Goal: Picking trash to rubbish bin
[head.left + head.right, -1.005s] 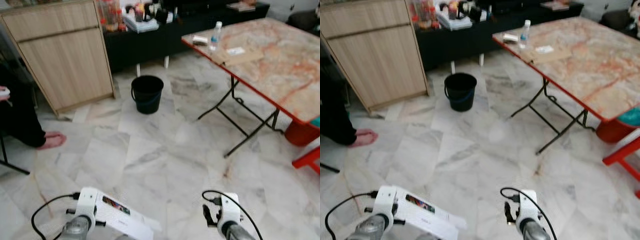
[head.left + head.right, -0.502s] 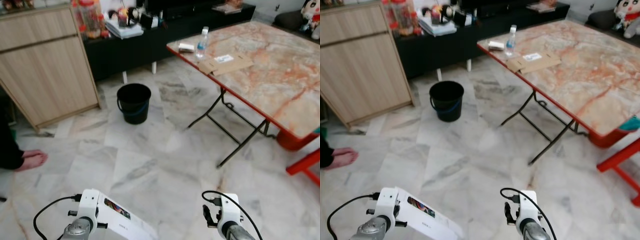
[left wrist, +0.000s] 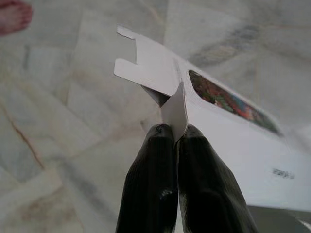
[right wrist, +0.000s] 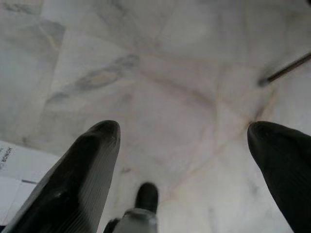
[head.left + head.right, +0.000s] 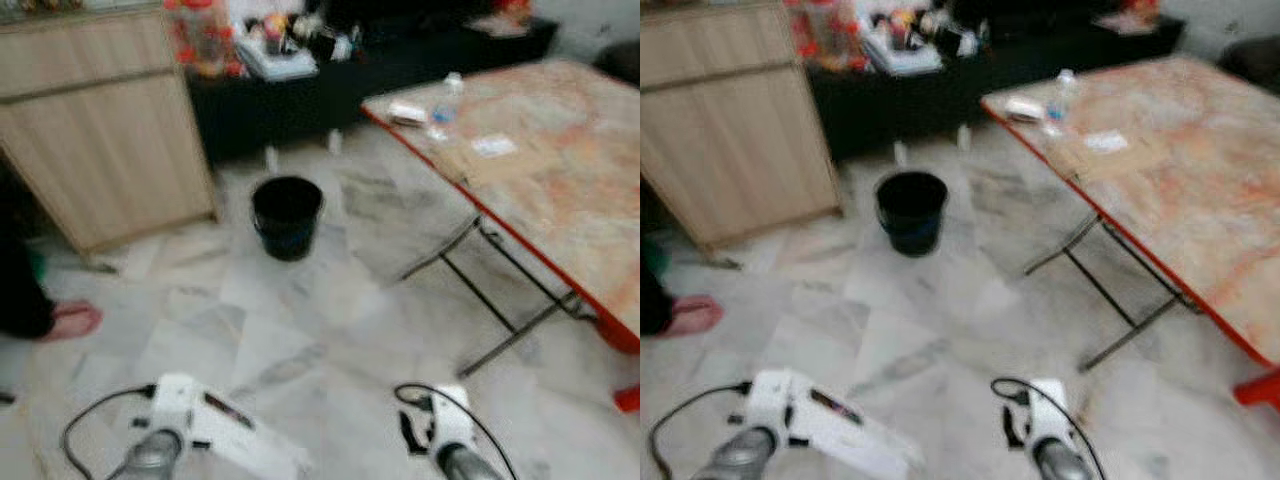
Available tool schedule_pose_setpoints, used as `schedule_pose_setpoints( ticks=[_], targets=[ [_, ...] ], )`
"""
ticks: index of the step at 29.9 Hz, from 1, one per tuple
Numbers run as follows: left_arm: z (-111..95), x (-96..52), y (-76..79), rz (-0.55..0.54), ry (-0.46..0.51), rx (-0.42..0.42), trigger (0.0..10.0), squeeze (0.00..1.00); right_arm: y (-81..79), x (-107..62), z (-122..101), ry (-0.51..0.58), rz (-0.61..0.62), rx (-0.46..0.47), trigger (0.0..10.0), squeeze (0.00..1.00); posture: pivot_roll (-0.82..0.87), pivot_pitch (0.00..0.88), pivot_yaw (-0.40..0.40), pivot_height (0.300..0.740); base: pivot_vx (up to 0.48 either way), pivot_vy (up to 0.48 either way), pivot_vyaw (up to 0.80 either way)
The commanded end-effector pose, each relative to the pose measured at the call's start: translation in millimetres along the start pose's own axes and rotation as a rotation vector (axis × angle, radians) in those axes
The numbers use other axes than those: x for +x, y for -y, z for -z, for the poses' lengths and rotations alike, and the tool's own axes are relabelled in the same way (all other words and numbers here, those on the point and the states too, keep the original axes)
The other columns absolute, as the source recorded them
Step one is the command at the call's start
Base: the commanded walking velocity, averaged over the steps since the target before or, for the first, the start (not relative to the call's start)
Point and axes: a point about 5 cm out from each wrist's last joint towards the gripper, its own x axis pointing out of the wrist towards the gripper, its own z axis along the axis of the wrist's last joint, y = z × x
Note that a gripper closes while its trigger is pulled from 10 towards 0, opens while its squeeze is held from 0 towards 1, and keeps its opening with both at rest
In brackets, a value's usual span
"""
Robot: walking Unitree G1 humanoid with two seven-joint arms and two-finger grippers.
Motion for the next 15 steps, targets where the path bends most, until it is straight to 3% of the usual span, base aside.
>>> schedule_pose_setpoints(
  ticks=[1, 11, 15],
  targets=[
    [3.5, -1.6, -8.8, -0.025, -0.014, 0.010, 10.0, 0.00, -5.2, 1.1, -1.8, 0.006, -0.007, 0.017, 10.0, 0.00, 0.16, 0.140, -0.080, 0.740, 0.480, 0.000, 0.00],
    [4.3, -1.7, -7.9, -0.028, -0.015, 0.001, 10.0, 0.00, -4.2, 1.3, -2.5, 0.003, -0.010, 0.008, 10.0, 0.00, 0.17, 0.150, -0.087, 0.740, 0.480, 0.000, 0.00],
    [4.2, -1.7, -8.2, -0.029, -0.014, 0.000, 10.0, 0.00, -5.5, 1.3, -2.6, 0.006, -0.016, -0.010, 10.0, 0.00, 0.17, 0.150, -0.087, 0.740, 0.480, 0.000, 0.62]
  ],
)
